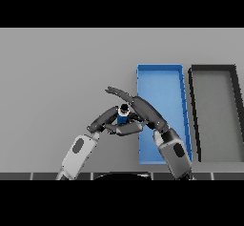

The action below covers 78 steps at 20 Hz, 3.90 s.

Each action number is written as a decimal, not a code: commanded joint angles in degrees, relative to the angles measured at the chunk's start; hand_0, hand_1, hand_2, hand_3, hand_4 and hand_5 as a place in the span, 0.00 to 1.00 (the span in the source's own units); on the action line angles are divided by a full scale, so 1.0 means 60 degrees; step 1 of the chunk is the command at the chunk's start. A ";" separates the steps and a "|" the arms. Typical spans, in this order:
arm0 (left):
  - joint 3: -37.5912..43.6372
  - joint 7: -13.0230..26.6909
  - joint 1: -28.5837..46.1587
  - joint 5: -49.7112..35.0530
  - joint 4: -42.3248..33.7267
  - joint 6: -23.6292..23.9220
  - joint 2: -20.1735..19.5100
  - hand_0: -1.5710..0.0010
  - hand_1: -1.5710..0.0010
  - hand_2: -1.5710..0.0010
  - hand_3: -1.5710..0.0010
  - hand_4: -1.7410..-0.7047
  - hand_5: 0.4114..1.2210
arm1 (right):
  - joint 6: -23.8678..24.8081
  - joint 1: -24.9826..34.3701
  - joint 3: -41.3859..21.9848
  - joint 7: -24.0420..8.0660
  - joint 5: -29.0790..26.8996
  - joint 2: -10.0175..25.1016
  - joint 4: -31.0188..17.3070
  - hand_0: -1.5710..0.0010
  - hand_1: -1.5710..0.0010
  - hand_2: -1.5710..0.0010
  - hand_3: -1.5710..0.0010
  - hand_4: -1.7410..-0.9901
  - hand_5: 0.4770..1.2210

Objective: Pick up the blue pipe and place it into the blue bin.

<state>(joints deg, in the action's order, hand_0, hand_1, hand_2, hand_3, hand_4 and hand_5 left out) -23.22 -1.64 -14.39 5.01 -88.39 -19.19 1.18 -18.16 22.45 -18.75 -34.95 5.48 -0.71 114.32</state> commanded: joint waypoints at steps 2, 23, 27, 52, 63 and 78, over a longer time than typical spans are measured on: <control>0.0070 0.0206 0.0013 -0.0088 -0.0002 -0.0125 0.0039 0.00 0.00 0.00 0.00 0.17 1.00 | -0.0055 0.0240 -0.0068 0.0009 -0.0028 -0.0084 -0.0213 0.68 0.66 0.66 0.74 0.55 0.02; 0.0552 -0.0138 0.0264 0.0699 -0.0153 -0.0889 0.0259 0.40 0.45 0.47 0.52 0.36 1.00 | 0.0208 0.0130 -0.0313 0.1513 0.0804 -0.1021 -0.0549 0.01 0.01 0.01 0.01 0.01 0.98; 0.0610 0.0462 0.0320 0.1252 -0.0259 -0.1297 0.0251 0.76 0.78 0.78 0.81 0.63 0.76 | -0.0067 -0.0091 -0.0352 0.0917 0.1338 -0.1508 -0.0482 0.00 0.00 0.00 0.00 0.00 0.99; 0.0834 0.1321 0.0313 0.1103 -0.0119 -0.1059 0.0272 1.00 1.00 1.00 1.00 0.82 0.02 | 0.2054 0.4976 0.4142 0.0003 -0.1645 0.0579 -0.1473 0.00 0.00 0.00 0.00 0.00 1.00; 0.0711 0.0919 0.0452 0.1264 -0.0171 -0.1011 0.0146 1.00 1.00 1.00 1.00 0.85 0.01 | 0.3199 0.1833 0.4808 -0.0002 -0.2860 0.3490 -0.1338 0.00 0.00 0.00 0.00 0.00 1.00; 0.0641 0.1042 0.0768 0.1080 -0.0454 -0.1130 0.0055 1.00 1.00 1.00 1.00 0.83 0.01 | 0.7011 -0.3825 0.2582 0.1129 -0.1919 0.3717 0.0479 0.00 0.00 0.00 0.35 0.00 1.00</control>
<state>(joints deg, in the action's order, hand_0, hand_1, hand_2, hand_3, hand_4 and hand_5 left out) -19.37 4.66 -9.78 11.50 -91.11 -25.95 1.49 23.94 -0.37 -3.20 -25.46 -6.05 21.61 117.42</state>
